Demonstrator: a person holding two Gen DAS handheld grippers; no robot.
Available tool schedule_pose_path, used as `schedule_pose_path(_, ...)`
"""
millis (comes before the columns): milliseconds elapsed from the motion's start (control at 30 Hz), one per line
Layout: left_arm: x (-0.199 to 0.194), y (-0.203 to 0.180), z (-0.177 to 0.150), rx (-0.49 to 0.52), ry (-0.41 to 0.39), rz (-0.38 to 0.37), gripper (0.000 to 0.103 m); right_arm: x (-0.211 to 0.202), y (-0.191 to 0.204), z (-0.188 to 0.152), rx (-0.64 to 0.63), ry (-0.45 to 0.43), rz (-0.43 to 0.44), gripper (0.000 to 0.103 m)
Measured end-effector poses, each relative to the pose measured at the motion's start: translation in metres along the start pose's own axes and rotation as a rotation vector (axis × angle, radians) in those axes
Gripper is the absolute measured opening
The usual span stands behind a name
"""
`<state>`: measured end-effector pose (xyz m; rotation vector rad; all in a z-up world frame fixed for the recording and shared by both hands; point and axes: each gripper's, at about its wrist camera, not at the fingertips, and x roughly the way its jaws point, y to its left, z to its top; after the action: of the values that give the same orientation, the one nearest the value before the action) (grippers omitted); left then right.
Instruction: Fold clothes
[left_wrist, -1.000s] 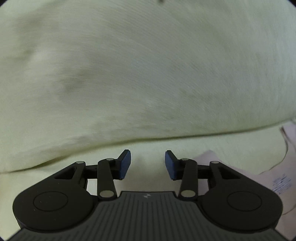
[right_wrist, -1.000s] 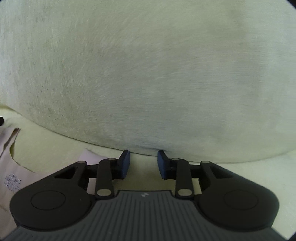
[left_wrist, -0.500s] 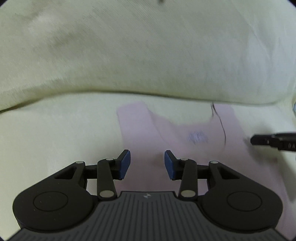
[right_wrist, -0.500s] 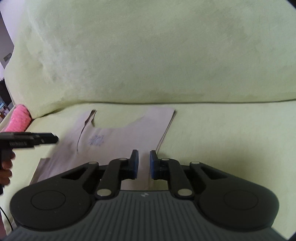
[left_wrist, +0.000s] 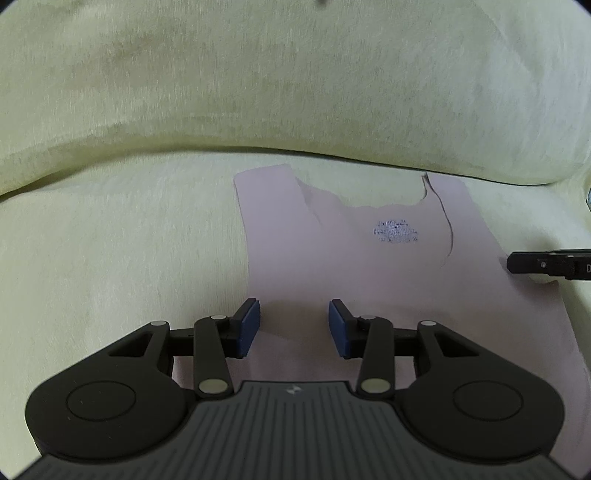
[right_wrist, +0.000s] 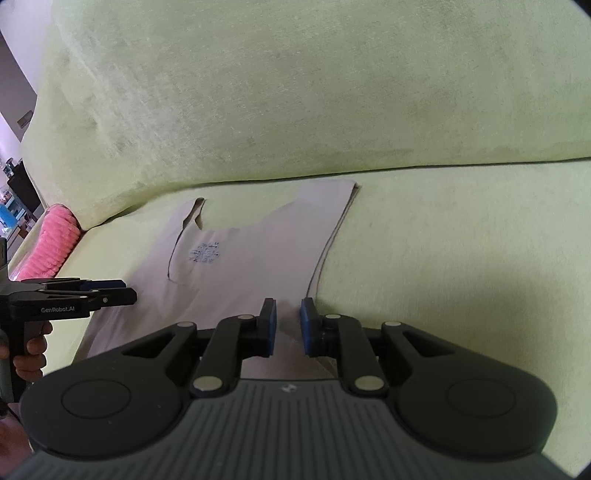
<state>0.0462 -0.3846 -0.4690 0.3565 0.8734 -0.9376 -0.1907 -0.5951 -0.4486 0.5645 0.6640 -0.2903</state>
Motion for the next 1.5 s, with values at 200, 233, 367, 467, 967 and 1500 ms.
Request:
schedule_pose_path(200,-0.004,-0.002,0.001,0.027,-0.006,0.005,0.048,-0.003,0.000,0.001,-0.025,-0.010,-0.022,0.000)
schedule_pose_path(233,-0.005,-0.002,0.001,0.029,-0.009,0.005,0.048,-0.004,0.001,0.000,-0.029,-0.013,-0.039,0.000)
schedule_pose_path(367,-0.009,-0.004,0.004,0.044,-0.023,-0.002,0.048,-0.008,-0.003,-0.001,0.004,-0.020,-0.094,0.000)
schedule_pose_path(467,-0.009,-0.007,0.006,0.061,-0.018,0.003,0.050,-0.005,0.003,0.000,-0.007,-0.009,-0.131,0.000)
schedule_pose_path(967,-0.016,0.015,-0.002,0.007,-0.024,-0.009,0.050,0.088,0.106,0.043,-0.143,0.063,0.112,0.009)
schedule_pose_path(1500,-0.014,0.029,-0.011,-0.022,-0.027,-0.024,0.051,0.125,0.114,0.043,-0.120,0.083,0.130,0.000)
